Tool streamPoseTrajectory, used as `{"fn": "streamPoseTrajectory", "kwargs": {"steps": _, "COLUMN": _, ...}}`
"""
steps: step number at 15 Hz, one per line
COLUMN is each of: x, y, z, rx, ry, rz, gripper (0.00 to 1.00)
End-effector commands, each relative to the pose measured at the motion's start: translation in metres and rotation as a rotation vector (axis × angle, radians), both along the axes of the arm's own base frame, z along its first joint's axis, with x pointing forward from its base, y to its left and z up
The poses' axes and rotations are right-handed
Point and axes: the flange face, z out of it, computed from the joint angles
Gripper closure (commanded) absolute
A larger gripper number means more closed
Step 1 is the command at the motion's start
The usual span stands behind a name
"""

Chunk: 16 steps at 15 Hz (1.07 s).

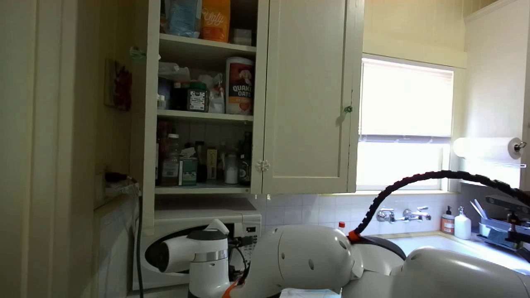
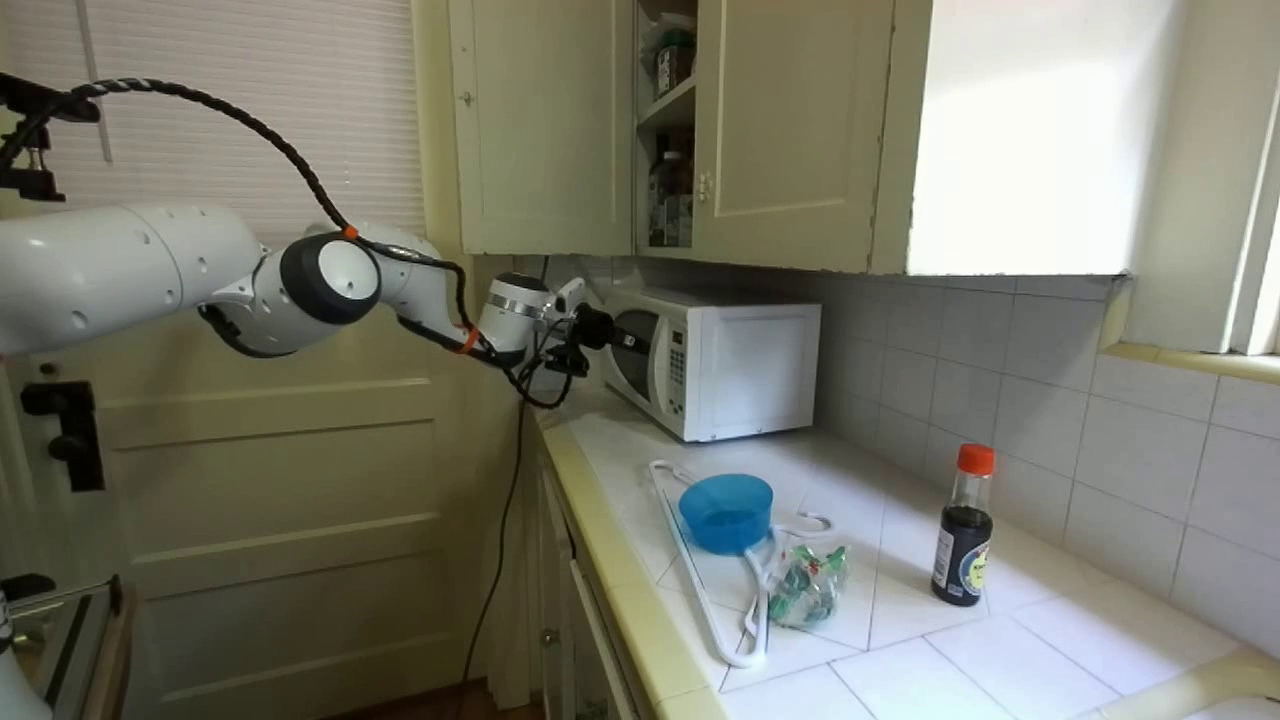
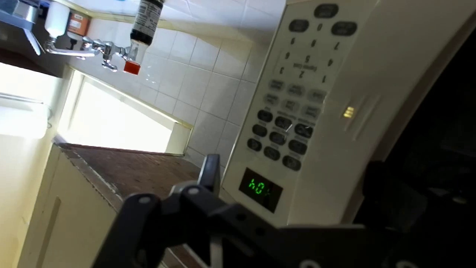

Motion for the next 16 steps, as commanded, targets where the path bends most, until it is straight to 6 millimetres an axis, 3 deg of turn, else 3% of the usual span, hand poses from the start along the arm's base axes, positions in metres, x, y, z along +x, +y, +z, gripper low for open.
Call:
{"fn": "streamPoseTrajectory", "kwargs": {"steps": 1, "x": 0.009, "y": -0.007, "z": 0.01, "rx": -0.027, "ry": 0.021, "rz": 0.05, "gripper": 0.0}}
{"fn": "streamPoseTrajectory", "kwargs": {"steps": 4, "x": 0.008, "y": -0.007, "z": -0.001, "rx": -0.03, "ry": 0.071, "rz": 0.051, "gripper": 0.0}}
{"fn": "streamPoseTrajectory", "kwargs": {"steps": 5, "x": 0.007, "y": -0.007, "z": -0.005, "rx": -0.032, "ry": 0.089, "rz": 0.049, "gripper": 0.04}}
{"fn": "streamPoseTrajectory", "kwargs": {"steps": 7, "x": 0.006, "y": -0.006, "z": -0.009, "rx": -0.034, "ry": 0.105, "rz": 0.05, "gripper": 0.29}}
{"fn": "streamPoseTrajectory", "kwargs": {"steps": 9, "x": 0.004, "y": -0.001, "z": -0.013, "rx": -0.038, "ry": 0.12, "rz": 0.063, "gripper": 0.37}}
{"fn": "streamPoseTrajectory", "kwargs": {"steps": 16, "x": 0.005, "y": 0.007, "z": -0.023, "rx": -0.033, "ry": 0.164, "rz": 0.122, "gripper": 0.91}}
